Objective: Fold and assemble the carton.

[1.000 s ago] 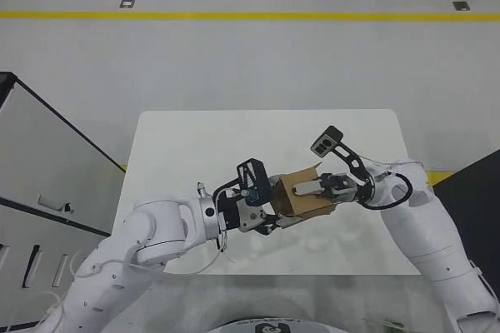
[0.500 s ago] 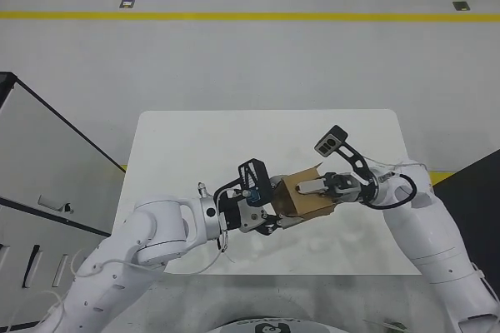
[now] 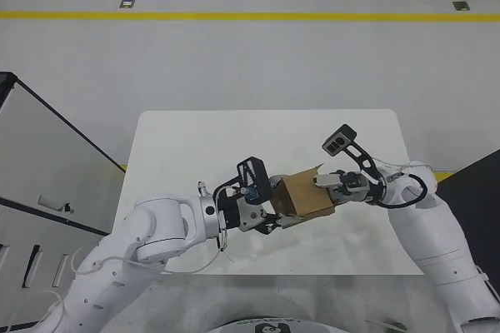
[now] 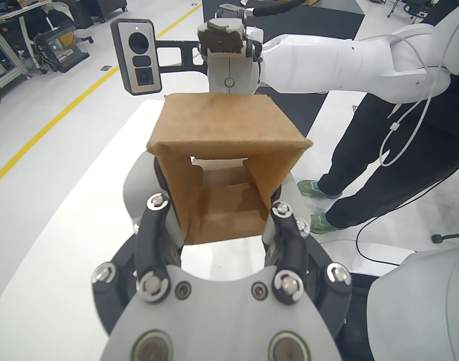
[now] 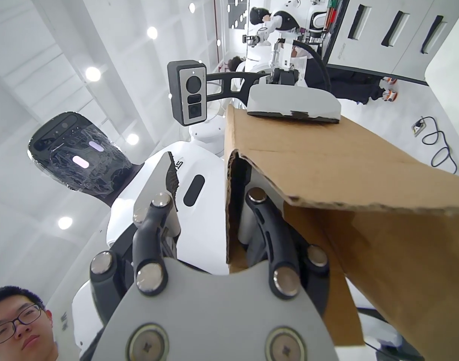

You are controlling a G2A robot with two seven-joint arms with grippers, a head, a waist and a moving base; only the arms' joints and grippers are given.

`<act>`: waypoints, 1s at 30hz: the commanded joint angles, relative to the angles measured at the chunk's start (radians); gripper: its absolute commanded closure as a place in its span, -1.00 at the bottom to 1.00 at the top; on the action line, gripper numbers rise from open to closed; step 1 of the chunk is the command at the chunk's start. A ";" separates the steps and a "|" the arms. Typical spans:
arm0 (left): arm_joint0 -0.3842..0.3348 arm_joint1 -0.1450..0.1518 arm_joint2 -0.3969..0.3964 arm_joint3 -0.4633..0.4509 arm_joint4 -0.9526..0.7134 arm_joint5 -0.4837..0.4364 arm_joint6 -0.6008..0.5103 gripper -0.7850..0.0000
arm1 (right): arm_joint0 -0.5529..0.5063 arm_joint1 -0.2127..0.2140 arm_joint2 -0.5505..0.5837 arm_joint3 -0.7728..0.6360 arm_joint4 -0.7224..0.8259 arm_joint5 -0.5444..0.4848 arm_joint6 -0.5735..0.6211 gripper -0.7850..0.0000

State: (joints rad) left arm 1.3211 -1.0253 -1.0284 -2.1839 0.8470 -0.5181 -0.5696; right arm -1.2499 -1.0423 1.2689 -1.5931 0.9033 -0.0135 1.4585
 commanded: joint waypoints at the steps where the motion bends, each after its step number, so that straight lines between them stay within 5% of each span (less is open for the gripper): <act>1: -0.001 0.000 -0.002 0.005 -0.012 -0.006 0.003 1.00 | -0.004 0.001 0.007 0.000 0.006 0.000 0.002 0.11; 17: -0.008 0.007 -0.043 0.061 -0.156 -0.104 0.027 1.00 | -0.065 0.022 0.152 0.013 0.092 0.007 0.077 0.12; 30: -0.040 0.003 -0.024 0.150 -0.342 -0.268 0.118 1.00 | -0.120 0.036 0.265 0.022 0.163 -0.047 0.077 0.15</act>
State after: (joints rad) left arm 1.2854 -1.0212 -1.0587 -2.0435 0.5265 -0.7694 -0.4653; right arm -1.3677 -1.0063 1.5291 -1.5741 1.0585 -0.0508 1.5359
